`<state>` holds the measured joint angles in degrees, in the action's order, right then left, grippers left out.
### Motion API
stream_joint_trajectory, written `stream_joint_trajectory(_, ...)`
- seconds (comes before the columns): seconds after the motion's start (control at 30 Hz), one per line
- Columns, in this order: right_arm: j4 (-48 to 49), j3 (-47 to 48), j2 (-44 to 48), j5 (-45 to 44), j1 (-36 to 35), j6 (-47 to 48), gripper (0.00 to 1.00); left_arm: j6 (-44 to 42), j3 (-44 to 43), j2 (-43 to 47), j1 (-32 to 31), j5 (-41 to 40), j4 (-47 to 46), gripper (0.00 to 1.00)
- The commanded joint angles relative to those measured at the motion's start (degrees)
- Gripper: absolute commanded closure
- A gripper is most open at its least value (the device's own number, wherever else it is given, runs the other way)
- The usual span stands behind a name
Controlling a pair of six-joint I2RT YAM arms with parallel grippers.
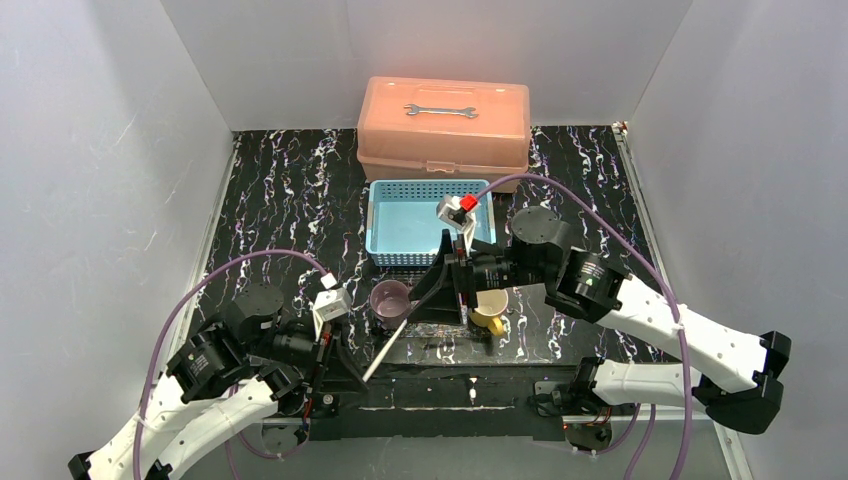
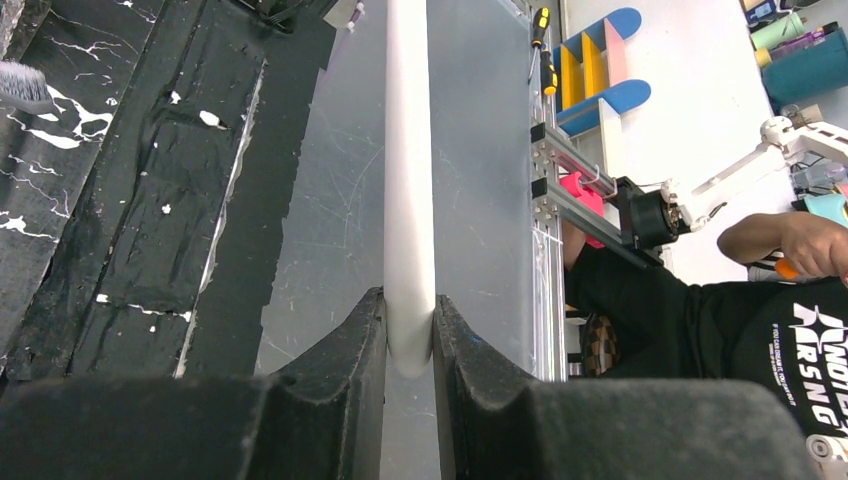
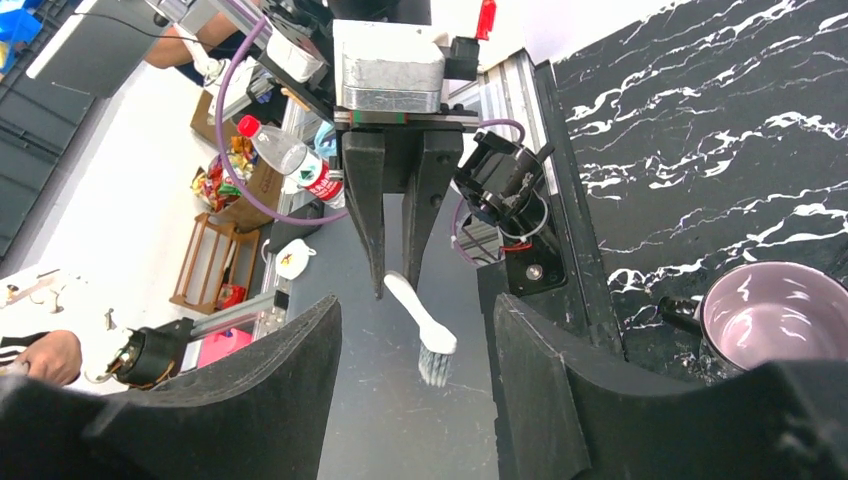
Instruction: Prepare toiletry sets of a toothbrush and toothpaste on the tray
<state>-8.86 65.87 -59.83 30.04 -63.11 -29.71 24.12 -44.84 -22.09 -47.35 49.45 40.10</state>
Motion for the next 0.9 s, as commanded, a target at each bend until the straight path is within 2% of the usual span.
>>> stream_joint_trajectory(0.0, -1.99, 3.12, -0.86, 0.74, 0.01, 0.17, 0.36, -2.10, -2.39, -0.64, 0.15, 0.92, 2.20, 1.00)
stream_joint_trajectory(0.17, -3.73, 3.33, -1.34, 0.90, 0.00, 0.26, 0.41, -2.73, -2.58, -0.89, 0.14, 0.80, 2.61, 1.00)
stream_joint_trajectory(0.4, -1.05, 2.21, -0.99, 2.34, 0.01, -1.72, 0.49, -3.16, -2.28, -1.58, 0.10, 1.32, 2.62, 1.00)
stream_joint_trajectory(0.6, 0.15, 2.07, -1.57, 3.67, 0.01, -2.63, 0.62, -3.70, -2.36, -1.67, 0.11, 0.81, 3.12, 1.00)
stream_joint_trajectory(0.87, -0.74, 1.43, -1.35, 3.91, 0.01, -2.63, 0.65, -4.06, -2.89, -1.79, 0.15, 0.30, 3.54, 1.00)
